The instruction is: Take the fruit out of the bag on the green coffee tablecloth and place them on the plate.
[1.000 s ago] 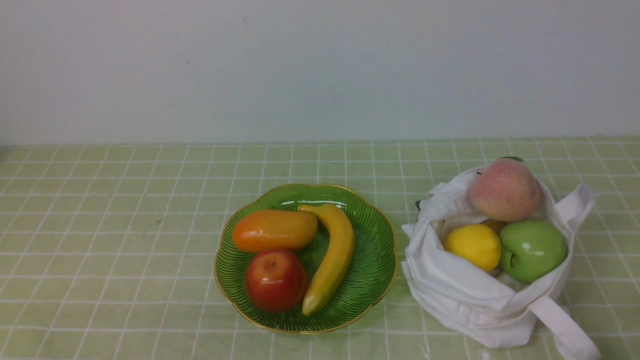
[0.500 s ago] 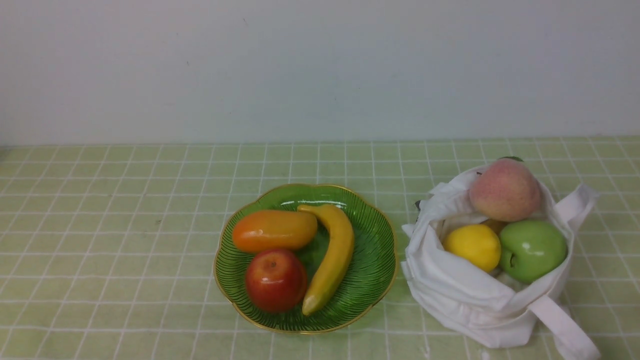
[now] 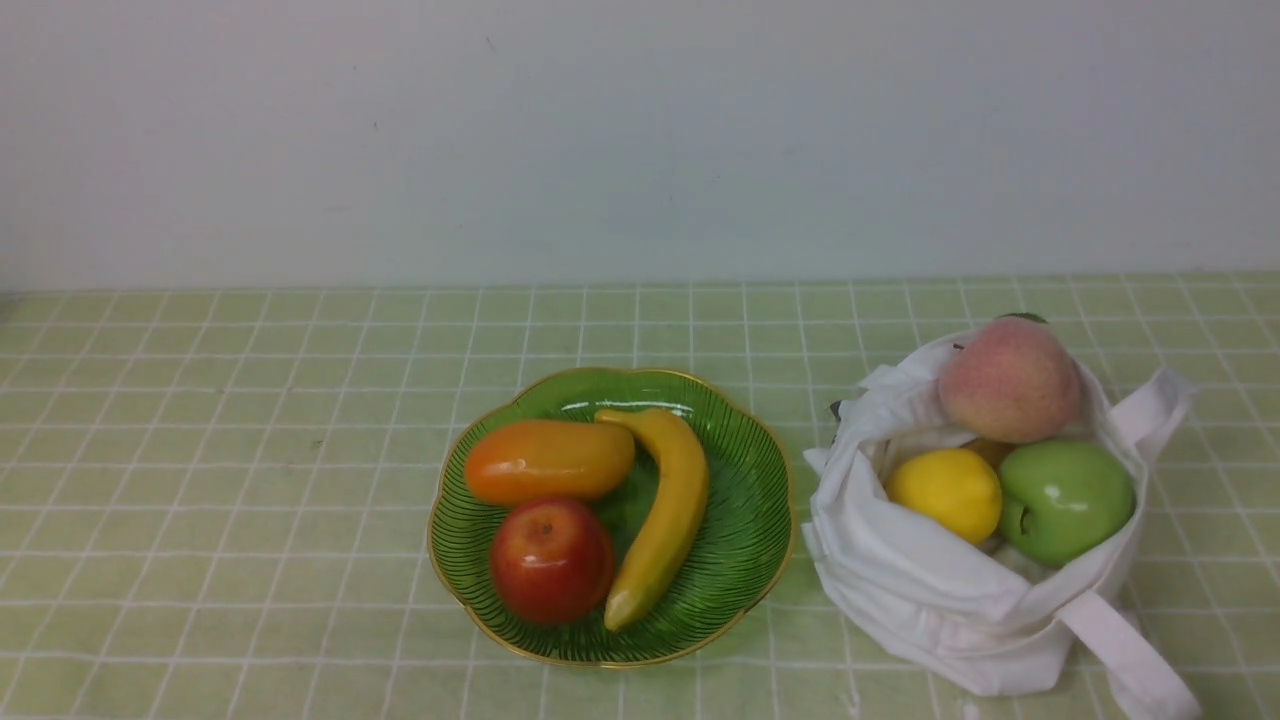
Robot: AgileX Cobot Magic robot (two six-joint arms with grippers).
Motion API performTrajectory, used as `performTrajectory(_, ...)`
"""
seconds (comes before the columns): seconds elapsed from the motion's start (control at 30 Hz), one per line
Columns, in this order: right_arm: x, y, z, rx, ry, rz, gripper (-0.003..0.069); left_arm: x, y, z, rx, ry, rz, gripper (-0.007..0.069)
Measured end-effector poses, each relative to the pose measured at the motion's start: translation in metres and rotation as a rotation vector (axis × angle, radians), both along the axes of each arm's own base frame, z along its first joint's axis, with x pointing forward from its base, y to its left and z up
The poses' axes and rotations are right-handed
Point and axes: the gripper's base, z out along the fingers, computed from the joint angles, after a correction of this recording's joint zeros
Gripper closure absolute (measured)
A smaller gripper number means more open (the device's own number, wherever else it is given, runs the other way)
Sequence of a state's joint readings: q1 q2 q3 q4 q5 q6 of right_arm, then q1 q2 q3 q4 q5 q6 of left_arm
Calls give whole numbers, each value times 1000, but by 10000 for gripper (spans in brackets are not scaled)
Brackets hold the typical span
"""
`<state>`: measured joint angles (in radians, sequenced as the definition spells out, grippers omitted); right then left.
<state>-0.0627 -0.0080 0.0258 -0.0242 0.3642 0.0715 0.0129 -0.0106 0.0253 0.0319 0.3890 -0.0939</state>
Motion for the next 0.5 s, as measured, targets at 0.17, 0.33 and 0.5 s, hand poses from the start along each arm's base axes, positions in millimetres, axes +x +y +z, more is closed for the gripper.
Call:
performTrajectory(0.17,0,0,0,0,0,0,673,0,0,0,0,0,0,632)
performTrajectory(0.33,0,0,0,0,0,0,673,0,0,0,0,0,0,632)
performTrajectory(0.5,0,0,0,20,-2,-4,673,0,0,0,0,0,0,632)
